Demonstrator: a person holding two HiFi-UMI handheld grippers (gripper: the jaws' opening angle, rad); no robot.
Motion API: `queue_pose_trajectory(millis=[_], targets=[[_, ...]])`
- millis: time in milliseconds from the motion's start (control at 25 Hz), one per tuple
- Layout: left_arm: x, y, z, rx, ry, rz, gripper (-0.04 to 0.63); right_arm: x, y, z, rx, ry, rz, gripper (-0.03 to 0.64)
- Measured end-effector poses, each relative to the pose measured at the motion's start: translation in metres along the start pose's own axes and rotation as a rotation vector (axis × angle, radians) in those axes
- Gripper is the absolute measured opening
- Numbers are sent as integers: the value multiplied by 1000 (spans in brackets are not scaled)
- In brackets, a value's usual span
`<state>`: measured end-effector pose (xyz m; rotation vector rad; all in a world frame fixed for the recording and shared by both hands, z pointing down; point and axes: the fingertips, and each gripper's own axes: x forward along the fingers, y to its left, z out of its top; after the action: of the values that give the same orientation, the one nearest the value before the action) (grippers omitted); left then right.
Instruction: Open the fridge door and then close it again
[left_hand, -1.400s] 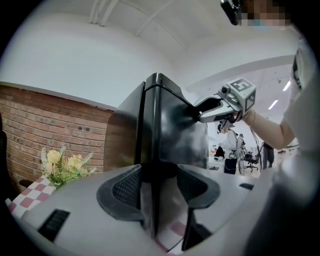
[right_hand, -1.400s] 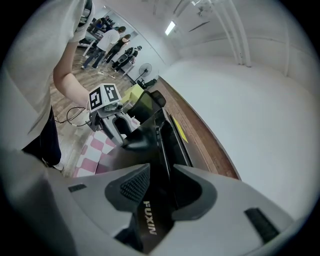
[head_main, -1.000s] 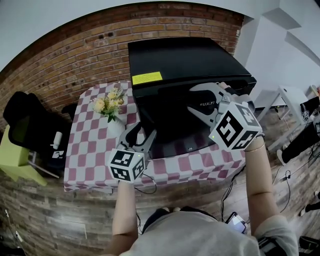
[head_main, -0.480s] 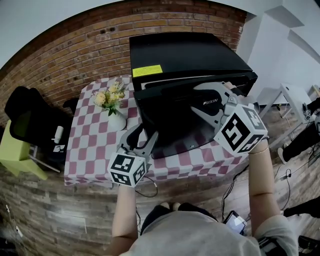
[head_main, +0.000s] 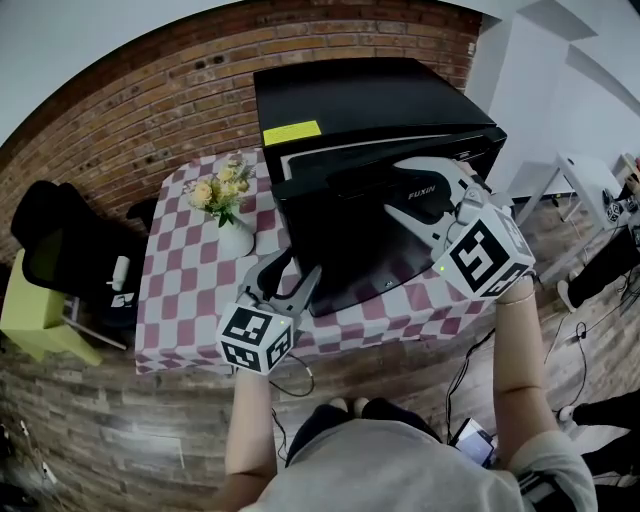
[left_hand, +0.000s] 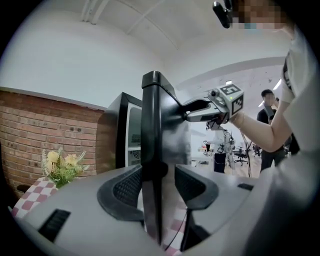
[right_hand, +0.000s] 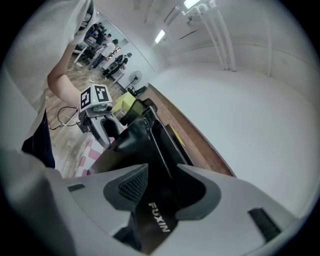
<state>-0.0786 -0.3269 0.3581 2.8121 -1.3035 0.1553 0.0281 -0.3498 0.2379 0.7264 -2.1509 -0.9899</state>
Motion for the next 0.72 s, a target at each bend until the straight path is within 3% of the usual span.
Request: queue_pose_trajectory(millis=[400, 720], targets=[[-13, -20, -11, 43, 7, -140, 187, -31, 6, -9, 127, 7, -244, 187], [-23, -34, -16, 29, 10, -199, 183, -47, 30, -13, 265, -16, -282, 187]])
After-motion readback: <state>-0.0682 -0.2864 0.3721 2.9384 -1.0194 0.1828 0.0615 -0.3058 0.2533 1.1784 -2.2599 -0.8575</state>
